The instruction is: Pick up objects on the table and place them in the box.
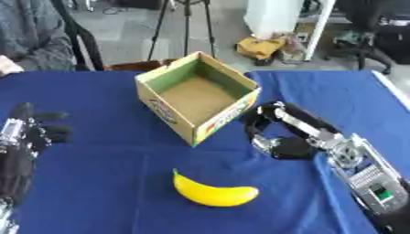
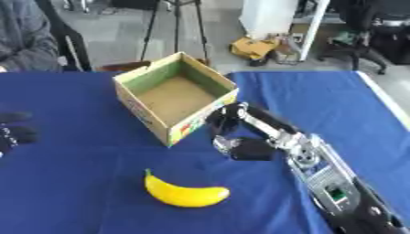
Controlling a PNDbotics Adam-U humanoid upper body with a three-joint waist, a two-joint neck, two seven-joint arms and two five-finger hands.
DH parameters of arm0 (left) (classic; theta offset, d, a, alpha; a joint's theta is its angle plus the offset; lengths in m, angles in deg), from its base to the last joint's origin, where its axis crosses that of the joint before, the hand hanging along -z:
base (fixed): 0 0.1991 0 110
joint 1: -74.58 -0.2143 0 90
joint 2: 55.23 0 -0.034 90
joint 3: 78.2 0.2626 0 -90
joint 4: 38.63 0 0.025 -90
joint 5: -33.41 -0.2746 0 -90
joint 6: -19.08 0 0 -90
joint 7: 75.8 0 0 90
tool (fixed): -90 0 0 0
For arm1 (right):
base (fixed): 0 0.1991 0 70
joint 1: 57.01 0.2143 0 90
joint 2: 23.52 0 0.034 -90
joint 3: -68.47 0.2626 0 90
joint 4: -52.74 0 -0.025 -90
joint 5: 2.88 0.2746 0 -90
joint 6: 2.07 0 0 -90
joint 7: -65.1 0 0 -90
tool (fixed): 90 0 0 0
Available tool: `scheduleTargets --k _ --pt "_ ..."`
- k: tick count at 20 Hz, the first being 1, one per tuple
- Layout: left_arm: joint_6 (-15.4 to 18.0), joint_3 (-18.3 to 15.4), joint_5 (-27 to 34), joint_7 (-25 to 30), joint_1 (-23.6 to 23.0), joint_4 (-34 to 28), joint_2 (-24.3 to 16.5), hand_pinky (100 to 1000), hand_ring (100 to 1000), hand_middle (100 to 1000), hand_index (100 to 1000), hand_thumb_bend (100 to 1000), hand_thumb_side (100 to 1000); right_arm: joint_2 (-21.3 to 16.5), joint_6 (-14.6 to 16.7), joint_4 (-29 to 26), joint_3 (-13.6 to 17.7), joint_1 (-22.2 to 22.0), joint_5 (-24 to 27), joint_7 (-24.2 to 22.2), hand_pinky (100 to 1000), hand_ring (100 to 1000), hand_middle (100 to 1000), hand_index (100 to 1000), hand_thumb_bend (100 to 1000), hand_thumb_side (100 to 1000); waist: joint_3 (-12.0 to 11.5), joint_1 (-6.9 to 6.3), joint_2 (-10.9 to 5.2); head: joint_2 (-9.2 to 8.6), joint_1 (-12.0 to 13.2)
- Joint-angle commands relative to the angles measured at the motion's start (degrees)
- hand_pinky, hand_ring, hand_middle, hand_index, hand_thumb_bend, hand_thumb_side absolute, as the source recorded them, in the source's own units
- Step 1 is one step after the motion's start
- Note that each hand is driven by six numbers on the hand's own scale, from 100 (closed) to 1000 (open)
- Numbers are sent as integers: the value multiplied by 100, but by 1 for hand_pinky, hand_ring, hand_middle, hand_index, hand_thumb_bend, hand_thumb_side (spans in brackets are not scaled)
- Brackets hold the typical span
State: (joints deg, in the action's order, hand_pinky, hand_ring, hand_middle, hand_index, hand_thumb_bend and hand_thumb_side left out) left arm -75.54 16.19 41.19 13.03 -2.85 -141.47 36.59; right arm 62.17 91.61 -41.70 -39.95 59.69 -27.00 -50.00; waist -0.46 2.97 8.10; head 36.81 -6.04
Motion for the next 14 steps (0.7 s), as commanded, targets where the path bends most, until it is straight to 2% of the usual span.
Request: scheduleTargets --k 1,6,14 --pt "7 4 16 20 44 -72 -88 691 657 711 694 289 1000 9 128 166 -116 146 -249 -152 648 623 647 803 100 735 -14 -12 -74 38 -29" --pt "6 10 21 28 51 -72 -86 691 657 712 694 289 1000 130 341 387 -232 232 -693 -234 654 638 668 812 100 734 -24 -4 -90 26 -53" --pt "6 13 30 36 49 -73 -85 693 657 712 694 289 1000 283 595 562 -268 289 -1681 -155 670 680 709 829 100 742 -21 -16 -108 22 -77"
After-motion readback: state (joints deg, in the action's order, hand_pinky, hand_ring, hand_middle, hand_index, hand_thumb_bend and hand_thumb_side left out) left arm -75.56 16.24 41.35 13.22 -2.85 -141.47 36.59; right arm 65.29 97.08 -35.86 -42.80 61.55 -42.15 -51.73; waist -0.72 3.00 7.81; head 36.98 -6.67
